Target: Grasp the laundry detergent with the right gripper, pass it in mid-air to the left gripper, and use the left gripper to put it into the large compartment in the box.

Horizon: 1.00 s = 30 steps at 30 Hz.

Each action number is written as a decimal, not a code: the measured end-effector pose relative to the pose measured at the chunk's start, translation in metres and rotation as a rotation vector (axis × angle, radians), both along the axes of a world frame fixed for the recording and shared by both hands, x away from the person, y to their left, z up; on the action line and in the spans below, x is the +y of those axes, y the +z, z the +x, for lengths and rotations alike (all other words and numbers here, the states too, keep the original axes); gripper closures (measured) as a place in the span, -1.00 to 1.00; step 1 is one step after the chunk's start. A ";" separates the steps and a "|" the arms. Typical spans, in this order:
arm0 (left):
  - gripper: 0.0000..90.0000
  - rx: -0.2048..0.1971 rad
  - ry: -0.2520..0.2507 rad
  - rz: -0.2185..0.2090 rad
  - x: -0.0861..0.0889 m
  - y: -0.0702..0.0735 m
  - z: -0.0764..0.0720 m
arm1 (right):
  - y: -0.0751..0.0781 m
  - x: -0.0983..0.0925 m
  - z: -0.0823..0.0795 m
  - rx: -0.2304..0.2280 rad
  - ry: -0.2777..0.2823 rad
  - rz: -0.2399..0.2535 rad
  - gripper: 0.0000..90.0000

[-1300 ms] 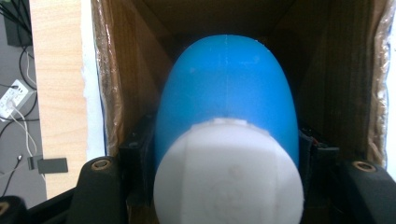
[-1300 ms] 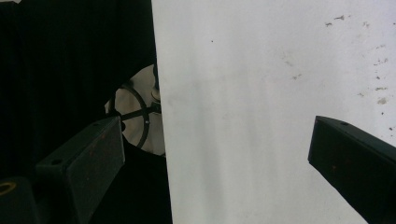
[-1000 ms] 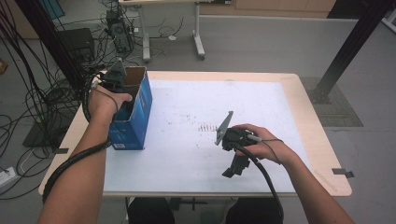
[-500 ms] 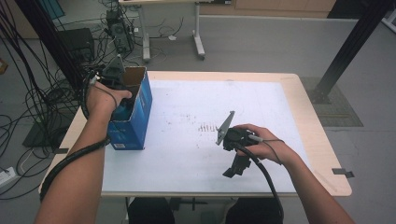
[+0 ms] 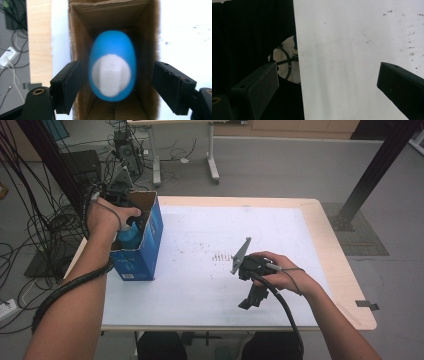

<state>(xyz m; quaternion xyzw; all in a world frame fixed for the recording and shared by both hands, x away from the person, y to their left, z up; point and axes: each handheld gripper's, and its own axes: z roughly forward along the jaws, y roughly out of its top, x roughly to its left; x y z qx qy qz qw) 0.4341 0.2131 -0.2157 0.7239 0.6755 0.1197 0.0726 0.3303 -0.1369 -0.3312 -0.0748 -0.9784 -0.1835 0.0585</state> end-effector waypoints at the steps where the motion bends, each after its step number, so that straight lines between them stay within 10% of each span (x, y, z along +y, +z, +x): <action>1: -0.47 -0.004 -0.003 0.004 -0.001 0.003 -0.001 | 0.000 0.000 0.000 0.001 -0.001 -0.004 -0.92; 30: -0.76 -0.062 -0.232 -0.029 -0.072 0.058 -0.021 | 0.000 -0.003 0.000 0.008 -0.016 -0.004 -0.92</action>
